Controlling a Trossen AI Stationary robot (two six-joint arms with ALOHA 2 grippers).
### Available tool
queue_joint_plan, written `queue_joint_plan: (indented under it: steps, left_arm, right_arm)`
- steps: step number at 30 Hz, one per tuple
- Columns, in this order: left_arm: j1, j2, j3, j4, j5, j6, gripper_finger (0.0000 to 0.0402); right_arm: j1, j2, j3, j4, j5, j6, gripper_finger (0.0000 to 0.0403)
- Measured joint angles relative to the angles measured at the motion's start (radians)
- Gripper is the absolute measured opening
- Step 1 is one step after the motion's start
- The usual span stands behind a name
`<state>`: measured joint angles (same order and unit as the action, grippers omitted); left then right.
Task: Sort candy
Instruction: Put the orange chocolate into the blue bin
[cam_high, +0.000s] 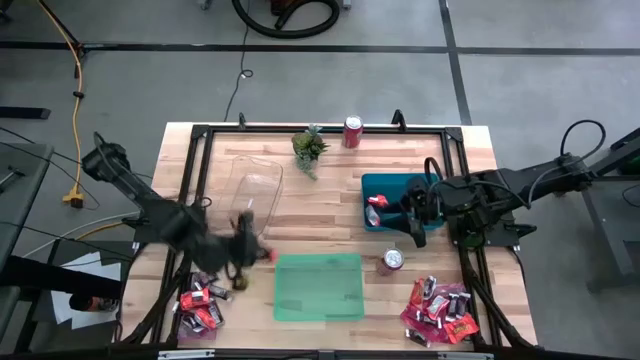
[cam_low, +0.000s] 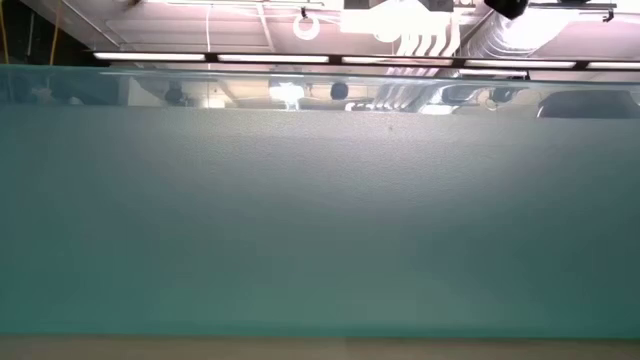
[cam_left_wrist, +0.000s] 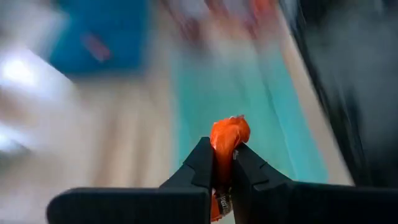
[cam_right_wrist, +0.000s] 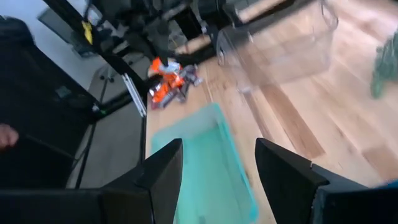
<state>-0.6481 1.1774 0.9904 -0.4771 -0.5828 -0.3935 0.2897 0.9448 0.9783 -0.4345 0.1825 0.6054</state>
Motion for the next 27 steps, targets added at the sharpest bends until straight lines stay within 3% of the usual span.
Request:
queue_joint_plan:
  steps: [2,4,8,12,18,27]
  left_arm:
    - [0.063,-0.029,-0.015,0.177,-0.097,0.040,0.0005]
    - [0.141,-0.034,-0.038,0.375,-0.099,0.110,0.0004]
    - [0.286,0.002,-0.102,0.814,0.012,0.209,0.0003]
    - [0.404,0.084,-0.132,1.096,0.102,0.227,0.0003]
    - [0.480,0.207,-0.132,1.282,0.266,0.145,0.0003]
    - [0.481,0.236,-0.132,1.291,0.260,0.143,0.0003]
  right_arm:
    - [0.000,0.008,0.000,0.054,0.030,-0.037,0.0197]
    - [0.000,0.023,0.000,0.111,0.047,-0.083,0.0197]
    - [-0.002,0.077,0.000,0.243,0.052,-0.174,0.0197]
    - [-0.002,0.155,0.000,0.388,0.052,-0.276,0.0197]
    - [-0.023,0.279,0.012,0.549,0.077,-0.419,0.0197]
    - [-0.065,0.347,0.079,0.477,0.140,-0.453,0.0197]
